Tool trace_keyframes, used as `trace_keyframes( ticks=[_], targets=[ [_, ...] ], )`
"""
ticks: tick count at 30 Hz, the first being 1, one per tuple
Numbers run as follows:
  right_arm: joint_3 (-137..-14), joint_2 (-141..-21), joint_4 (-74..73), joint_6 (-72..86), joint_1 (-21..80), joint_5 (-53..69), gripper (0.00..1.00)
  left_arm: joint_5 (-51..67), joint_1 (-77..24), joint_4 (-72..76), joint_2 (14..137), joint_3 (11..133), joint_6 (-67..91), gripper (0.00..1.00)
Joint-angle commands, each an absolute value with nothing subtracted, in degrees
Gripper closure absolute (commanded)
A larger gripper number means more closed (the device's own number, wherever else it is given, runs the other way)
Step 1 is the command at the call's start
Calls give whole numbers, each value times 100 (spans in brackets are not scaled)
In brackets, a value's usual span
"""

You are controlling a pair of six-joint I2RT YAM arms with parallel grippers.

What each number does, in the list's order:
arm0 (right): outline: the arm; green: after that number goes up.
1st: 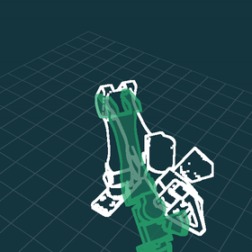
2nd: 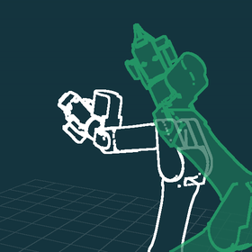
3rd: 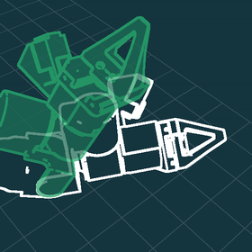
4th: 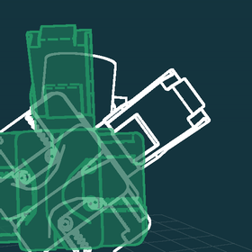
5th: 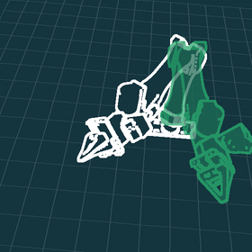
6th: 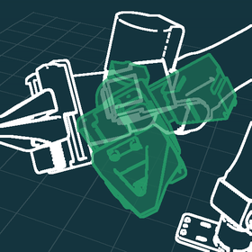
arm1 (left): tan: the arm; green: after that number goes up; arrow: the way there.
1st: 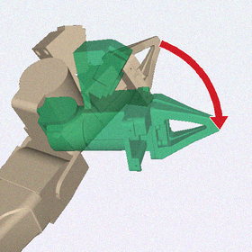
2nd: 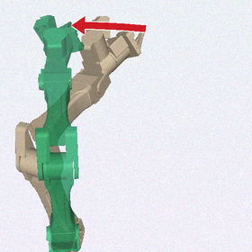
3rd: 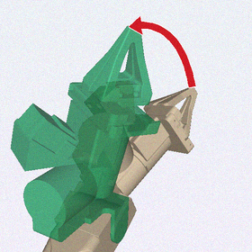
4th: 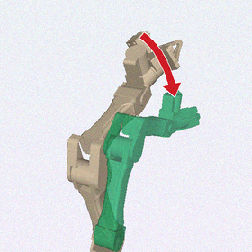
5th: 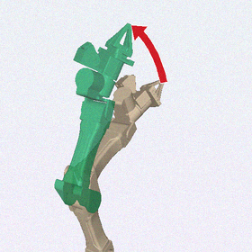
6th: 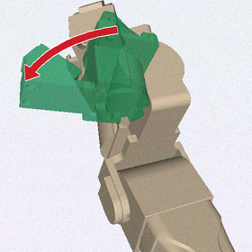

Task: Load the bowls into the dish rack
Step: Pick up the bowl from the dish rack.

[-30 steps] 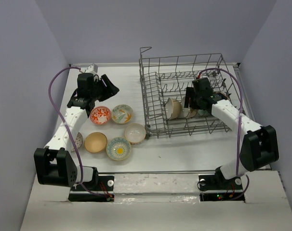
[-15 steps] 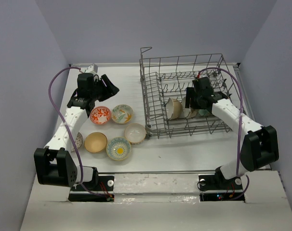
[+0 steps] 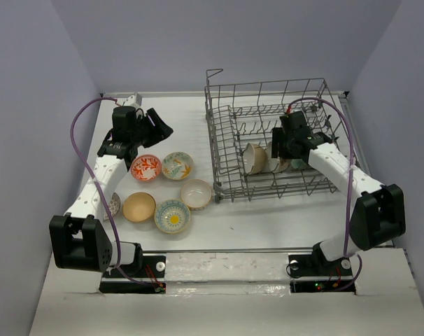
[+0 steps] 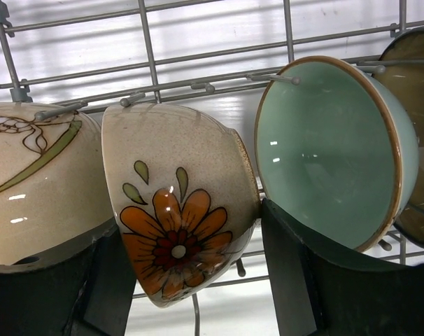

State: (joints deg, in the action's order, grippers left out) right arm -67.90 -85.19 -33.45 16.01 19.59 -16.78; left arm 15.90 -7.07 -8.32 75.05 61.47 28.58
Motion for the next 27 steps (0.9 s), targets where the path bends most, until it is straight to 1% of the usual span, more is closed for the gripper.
trace_keyframes(
  ticks=[1,3,6,8,11,15,16,19,20,21,23,24,26,27],
  targets=[
    [-7523,-7805,-2689,1820,1846,-2355,99,1617,-721,-580,7383,6144,2795,36],
    [-7497,-7840,-2689,1802,1846,-2364,98,1635,-721,-571,7392,6152,2795,36],
    [-7410,-7945,-2681,1810,1846,-2408,94,1635,-721,-563,7383,6144,2795,36],
    [-7357,-8015,-2672,1846,1846,-2400,89,1626,-721,-580,7383,6144,2795,36],
    [-7251,-8103,-2628,1846,1846,-2382,87,1635,-721,-580,7392,6144,2795,36],
    [-7181,-8174,-2593,1837,1846,-2364,79,1626,-721,-580,7383,6144,2786,36],
    [-7137,-8165,-2584,1828,1846,-2373,73,1626,-721,-589,7383,6144,2777,36],
    [-7067,-8104,-2566,1793,1846,-2294,64,1626,-721,-589,7383,6144,2769,36],
    [-7032,-8077,-2558,1793,1846,-2294,56,1617,-721,-589,7374,6144,2777,36],
    [-6979,-8042,-2549,1802,1846,-2294,54,1626,-721,-589,7374,6135,2769,36],
    [-6909,-7902,-2505,1758,1846,-2250,45,1617,-721,-598,7374,6144,2769,36],
    [-6847,-7875,-2496,1740,1846,-2206,37,1617,-721,-589,7374,6135,2769,36],
    [-6803,-7857,-2496,1705,1846,-2162,32,1643,-729,-580,7383,6143,2777,36],
    [-6742,-7857,-2505,1696,1846,-2014,27,1644,-721,-580,7374,6144,2777,36]
  ],
)
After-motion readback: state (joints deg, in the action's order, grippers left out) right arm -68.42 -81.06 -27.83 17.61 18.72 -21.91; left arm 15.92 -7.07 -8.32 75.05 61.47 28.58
